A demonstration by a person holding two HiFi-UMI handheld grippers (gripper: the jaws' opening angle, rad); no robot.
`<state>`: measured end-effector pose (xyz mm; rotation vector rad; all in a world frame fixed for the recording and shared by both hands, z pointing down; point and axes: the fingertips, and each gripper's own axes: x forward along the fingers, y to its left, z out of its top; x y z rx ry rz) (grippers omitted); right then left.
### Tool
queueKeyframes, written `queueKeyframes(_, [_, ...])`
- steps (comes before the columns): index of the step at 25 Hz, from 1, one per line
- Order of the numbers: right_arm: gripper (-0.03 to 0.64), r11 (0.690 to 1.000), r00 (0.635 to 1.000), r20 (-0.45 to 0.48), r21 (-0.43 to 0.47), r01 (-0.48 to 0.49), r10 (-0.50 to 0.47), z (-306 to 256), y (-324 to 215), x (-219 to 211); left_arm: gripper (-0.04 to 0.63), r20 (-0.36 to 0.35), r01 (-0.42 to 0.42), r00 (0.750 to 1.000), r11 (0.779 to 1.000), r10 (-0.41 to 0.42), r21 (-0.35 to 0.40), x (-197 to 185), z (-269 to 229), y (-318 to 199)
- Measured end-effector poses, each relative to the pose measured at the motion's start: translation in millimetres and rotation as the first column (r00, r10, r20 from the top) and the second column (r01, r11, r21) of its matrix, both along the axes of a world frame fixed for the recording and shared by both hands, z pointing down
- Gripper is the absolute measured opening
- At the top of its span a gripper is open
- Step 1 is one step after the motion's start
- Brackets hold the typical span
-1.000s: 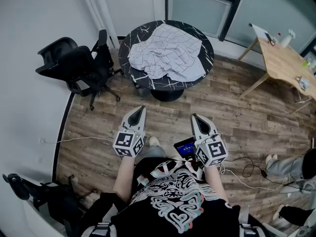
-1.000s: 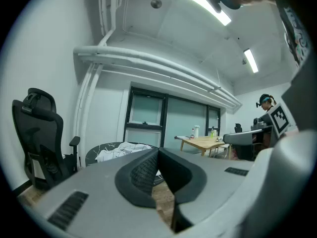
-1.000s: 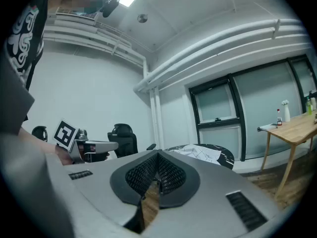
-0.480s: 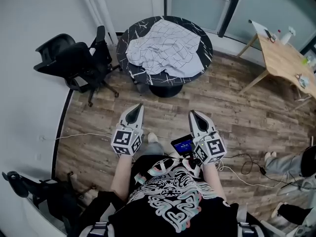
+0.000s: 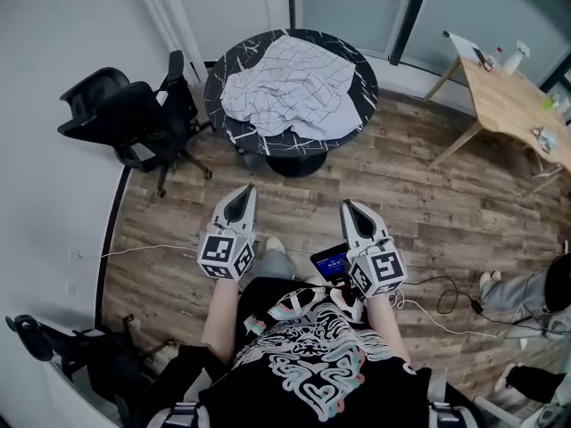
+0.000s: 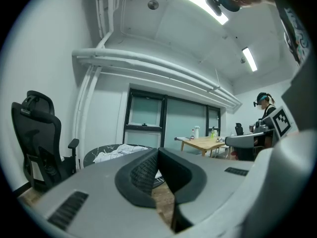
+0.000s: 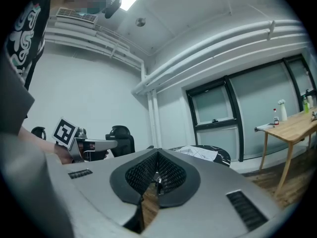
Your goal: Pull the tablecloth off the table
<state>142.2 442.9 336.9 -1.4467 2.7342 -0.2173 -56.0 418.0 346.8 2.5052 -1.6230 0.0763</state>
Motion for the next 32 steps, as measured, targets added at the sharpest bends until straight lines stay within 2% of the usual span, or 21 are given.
queueKeyframes(3, [0.029,1.0,1.0,-0.003,-0.009,-0.006,0.006,2.2,-9.9,5.7,0.014,-0.003,0.0,1.0,1.0,0.0,0.005,3.3,-0.5,-10.7])
queueKeyframes(8, [0.029,0.999,0.999,-0.015,-0.002,-0.033,0.033,-1.8,-41.2,14.1,0.014,0.036,-0.009,0.999,1.0,0.008,0.028,8.7,-5.6,-41.3])
queueKeyframes(11, [0.029,0.999,0.999,-0.029,-0.007,-0.041,0.041,2.2,-67.5,14.8,0.014,-0.047,-0.029,0.998,0.998,0.031,0.051,8.6,-11.2,-66.4])
queueKeyframes(13, [0.029,0.999,0.998,-0.049,-0.011,-0.045,0.044,3.5,-87.0,14.0,0.014,-0.073,-0.032,0.997,0.998,0.036,0.059,7.5,-11.7,-86.3])
queueKeyframes(17, [0.029,0.998,0.996,-0.069,-0.012,-0.056,0.055,2.3,-133.4,10.0,0.014,-0.02,-0.024,0.999,0.998,0.025,0.057,2.9,-5.0,-133.8])
queueKeyframes(32, [0.029,0.988,0.99,-0.097,-0.101,-0.116,0.106,23.7,-275.4,-21.9,0.014,0.005,-0.075,0.997,0.997,0.075,-0.01,-28.9,15.2,-287.0])
